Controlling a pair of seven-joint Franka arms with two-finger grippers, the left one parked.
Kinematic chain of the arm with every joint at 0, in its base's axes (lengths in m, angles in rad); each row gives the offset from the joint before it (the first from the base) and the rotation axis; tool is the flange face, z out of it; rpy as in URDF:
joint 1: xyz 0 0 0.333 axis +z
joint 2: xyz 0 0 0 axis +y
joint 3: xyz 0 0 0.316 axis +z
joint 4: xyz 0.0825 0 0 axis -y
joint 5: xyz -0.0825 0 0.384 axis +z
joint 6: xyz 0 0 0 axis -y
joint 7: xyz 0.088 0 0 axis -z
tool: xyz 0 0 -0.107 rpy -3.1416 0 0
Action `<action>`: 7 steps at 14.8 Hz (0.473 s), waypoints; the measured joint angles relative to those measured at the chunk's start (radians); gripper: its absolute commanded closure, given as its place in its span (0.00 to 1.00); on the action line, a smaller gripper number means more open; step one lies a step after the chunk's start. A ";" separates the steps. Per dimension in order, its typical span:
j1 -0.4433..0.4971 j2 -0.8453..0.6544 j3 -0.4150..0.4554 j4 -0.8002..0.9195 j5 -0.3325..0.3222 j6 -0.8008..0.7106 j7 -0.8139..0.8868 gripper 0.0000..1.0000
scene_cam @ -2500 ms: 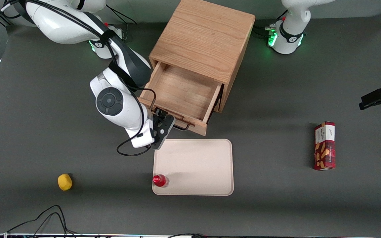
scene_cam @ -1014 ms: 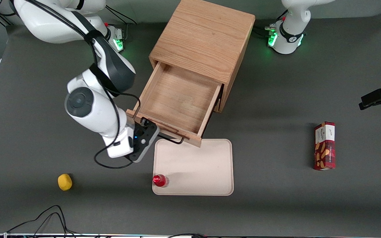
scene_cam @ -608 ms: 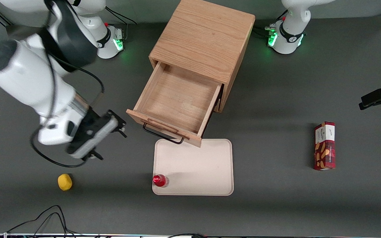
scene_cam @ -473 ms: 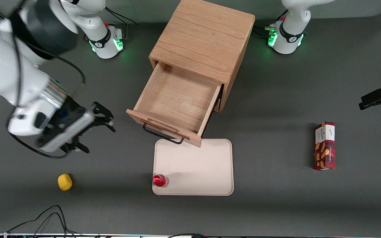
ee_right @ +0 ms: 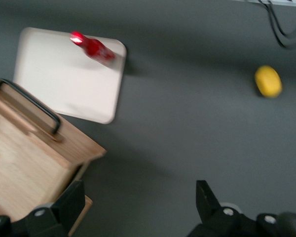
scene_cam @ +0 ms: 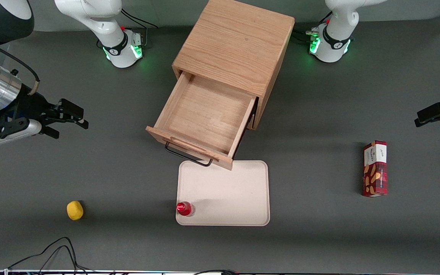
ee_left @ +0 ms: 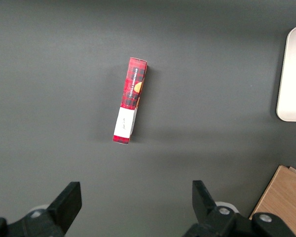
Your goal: Open upper drawer
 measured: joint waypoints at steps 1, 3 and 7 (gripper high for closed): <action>0.000 -0.030 0.000 -0.034 -0.023 -0.016 0.047 0.00; 0.000 -0.097 0.001 -0.111 -0.057 -0.033 0.134 0.00; -0.029 -0.171 0.002 -0.200 -0.070 -0.034 0.160 0.00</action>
